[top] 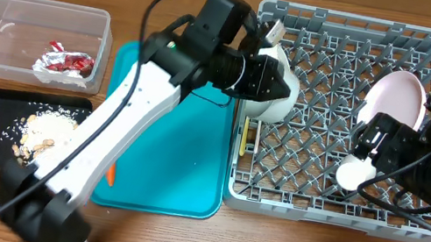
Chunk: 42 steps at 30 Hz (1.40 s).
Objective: Sort waste into correct bins and load items into the dishwasher rack
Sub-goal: 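Carry the second bowl with the left gripper into the rack, then lower the bowl into the rack's left side and open the left gripper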
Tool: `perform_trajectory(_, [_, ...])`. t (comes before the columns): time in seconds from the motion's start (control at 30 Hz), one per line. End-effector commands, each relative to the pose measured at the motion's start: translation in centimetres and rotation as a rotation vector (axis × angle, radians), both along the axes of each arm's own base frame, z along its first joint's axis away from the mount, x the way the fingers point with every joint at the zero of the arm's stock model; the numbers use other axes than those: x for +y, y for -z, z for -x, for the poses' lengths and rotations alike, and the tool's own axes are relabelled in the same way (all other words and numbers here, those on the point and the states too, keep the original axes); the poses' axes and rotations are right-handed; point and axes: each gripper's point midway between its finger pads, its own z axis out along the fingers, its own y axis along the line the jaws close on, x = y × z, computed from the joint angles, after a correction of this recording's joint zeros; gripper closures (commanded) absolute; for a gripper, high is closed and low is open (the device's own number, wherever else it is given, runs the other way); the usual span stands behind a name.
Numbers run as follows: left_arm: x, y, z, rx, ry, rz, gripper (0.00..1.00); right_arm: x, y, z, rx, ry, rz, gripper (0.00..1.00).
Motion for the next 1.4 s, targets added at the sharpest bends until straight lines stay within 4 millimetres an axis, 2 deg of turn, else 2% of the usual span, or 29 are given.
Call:
perform_trajectory(0.0, [0.1, 0.3, 2.0, 0.028, -0.037, -0.021, 0.96, -0.2, -0.5, 0.1, -0.019, 0.007, 0.002, 0.00])
perform_trajectory(0.13, [1.3, 2.7, 3.0, 0.050, -0.087, -0.079, 0.96, -0.2, -0.5, 0.2, -0.014, 0.006, 0.003, 0.00])
perform_trajectory(0.3, [0.1, 1.6, 1.6, -0.030, -0.122, 0.063, 0.96, -0.2, -0.5, 0.2, -0.015, 0.006, 0.003, 0.00])
perform_trajectory(0.47, [-1.4, 2.4, 0.0, 0.006, -0.162, 0.246, 0.96, -0.2, -0.5, 0.2, -0.014, 0.007, 0.002, 0.00])
perform_trajectory(0.6, [-2.4, 1.8, -1.0, -0.019, -0.159, 0.413, 0.96, -0.2, -0.5, 0.2, -0.014, 0.007, 0.002, 0.00])
perform_trajectory(0.7, [-2.9, 2.0, -1.5, -0.018, -0.157, 0.460, 0.96, -0.2, -0.5, 0.2, -0.015, 0.006, 0.003, 0.00])
perform_trajectory(1.07, [-4.2, 8.4, -1.5, 0.111, -0.089, 0.393, 0.96, -0.2, -0.5, 0.2, -0.014, 0.007, 0.002, 0.00])
perform_trajectory(1.27, [-3.8, 10.3, -1.8, 0.117, -0.090, 0.352, 0.96, -0.2, -0.5, 0.2, -0.014, 0.006, 0.003, 0.00])
perform_trajectory(1.37, [-3.4, 10.6, -1.8, 0.116, -0.078, 0.343, 0.96, -0.2, -0.5, 0.2, -0.014, 0.006, 0.003, 0.00])
